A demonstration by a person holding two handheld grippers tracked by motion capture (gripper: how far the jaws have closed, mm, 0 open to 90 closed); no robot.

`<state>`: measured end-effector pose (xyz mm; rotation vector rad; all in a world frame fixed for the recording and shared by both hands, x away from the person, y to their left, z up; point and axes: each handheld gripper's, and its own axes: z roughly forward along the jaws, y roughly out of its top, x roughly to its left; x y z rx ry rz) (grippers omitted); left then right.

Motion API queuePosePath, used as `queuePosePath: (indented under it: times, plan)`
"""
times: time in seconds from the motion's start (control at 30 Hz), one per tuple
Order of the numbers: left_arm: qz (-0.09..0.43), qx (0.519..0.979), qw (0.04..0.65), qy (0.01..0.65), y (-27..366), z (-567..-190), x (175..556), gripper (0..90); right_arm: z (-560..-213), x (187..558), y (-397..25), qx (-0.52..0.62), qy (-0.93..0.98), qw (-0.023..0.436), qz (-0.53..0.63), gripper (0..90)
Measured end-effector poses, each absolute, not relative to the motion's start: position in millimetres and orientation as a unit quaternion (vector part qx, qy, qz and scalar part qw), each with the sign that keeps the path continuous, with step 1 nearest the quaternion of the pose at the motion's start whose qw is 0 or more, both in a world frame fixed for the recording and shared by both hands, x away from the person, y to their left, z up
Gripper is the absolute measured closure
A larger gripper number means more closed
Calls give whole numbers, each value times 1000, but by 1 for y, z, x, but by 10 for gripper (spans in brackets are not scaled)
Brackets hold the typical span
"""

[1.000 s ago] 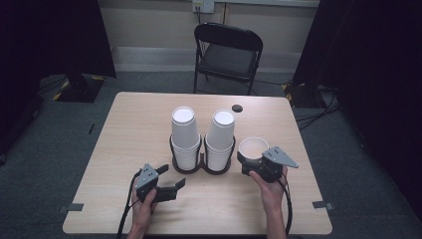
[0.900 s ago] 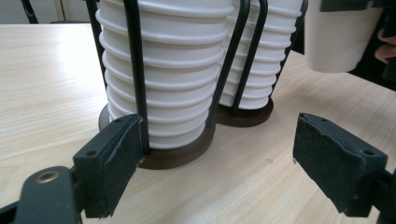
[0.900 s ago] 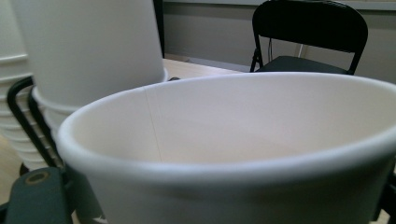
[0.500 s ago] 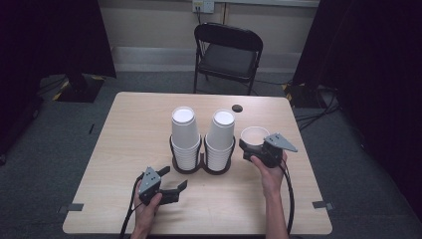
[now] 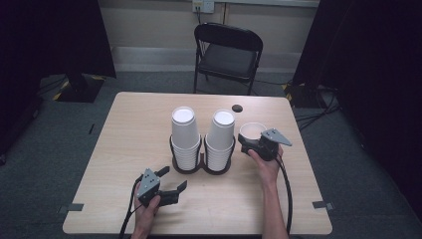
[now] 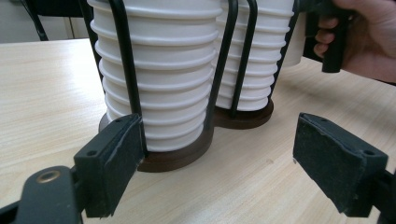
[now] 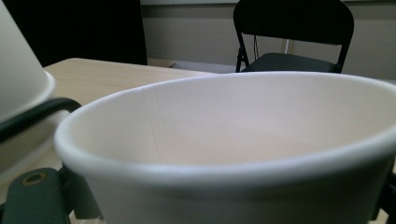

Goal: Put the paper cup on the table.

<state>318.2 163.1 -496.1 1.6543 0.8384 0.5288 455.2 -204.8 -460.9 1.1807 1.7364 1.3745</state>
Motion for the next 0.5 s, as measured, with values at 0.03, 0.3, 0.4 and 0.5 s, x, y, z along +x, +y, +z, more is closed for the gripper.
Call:
queuePosePath:
  times: [0.03,0.3,0.4,0.5]
  plan:
    - [227,703,572,356,163,-496,318,157,-463,457,-204,450,659,310,517,114]
    - [226,694,581,360,165,-497,317,158,-473,463,-203,452,660,317,510,114]
    - [232,690,581,363,166,-497,316,158,-476,463,-204,453,667,312,503,113]
    - [230,681,590,368,167,-497,316,158,-478,460,-205,450,669,312,502,112]
